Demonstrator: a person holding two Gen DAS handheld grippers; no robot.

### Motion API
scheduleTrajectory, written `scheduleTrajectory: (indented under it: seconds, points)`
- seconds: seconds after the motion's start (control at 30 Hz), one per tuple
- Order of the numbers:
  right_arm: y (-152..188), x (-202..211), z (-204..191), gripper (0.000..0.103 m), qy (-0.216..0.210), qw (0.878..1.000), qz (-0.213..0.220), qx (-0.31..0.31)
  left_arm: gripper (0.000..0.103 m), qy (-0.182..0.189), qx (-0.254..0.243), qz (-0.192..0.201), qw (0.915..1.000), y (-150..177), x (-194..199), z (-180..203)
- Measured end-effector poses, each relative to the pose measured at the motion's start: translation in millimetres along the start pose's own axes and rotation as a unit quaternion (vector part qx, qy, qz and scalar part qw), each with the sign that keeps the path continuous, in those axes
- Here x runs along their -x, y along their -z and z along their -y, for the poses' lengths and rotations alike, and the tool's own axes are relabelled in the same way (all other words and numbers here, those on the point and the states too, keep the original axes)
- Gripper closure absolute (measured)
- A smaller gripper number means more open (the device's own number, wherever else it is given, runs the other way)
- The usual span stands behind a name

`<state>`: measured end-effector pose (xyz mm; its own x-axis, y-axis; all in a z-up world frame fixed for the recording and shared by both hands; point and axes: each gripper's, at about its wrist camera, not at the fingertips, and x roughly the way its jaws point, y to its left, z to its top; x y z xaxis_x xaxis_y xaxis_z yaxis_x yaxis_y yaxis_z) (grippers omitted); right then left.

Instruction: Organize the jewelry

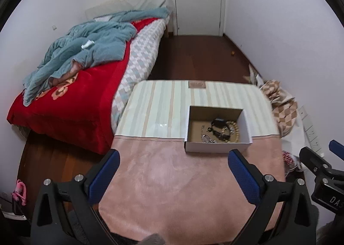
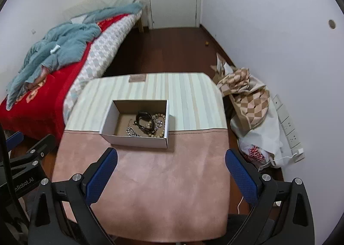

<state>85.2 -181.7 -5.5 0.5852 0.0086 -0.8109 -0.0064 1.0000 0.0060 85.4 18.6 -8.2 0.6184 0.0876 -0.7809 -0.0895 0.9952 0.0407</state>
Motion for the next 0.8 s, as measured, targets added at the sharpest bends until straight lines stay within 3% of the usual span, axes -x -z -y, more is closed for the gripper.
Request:
scheduleTrajectory:
  seconds: [0.23, 0.47, 0.8]
  points:
    - [7.8, 79.1, -1.3, 0.002, -0.001, 0.999, 0.046, 0.004, 0.000, 0.007, 0.009, 0.031, 0.9994, 4.0, 62.9, -8.1]
    - [11.4, 131.3, -5.2, 0.002, 0.002, 0.997, 0.072, 0.009, 0.000, 0.018, 0.008, 0.045, 0.9988, 7.6, 97.0, -10.5]
    - [7.0, 138.6, -6.3, 0.001, -0.001, 0.998, 0.054, 0.017, 0.000, 0.019, 0.001, 0.036, 0.9992, 1.2, 95.6, -5.7]
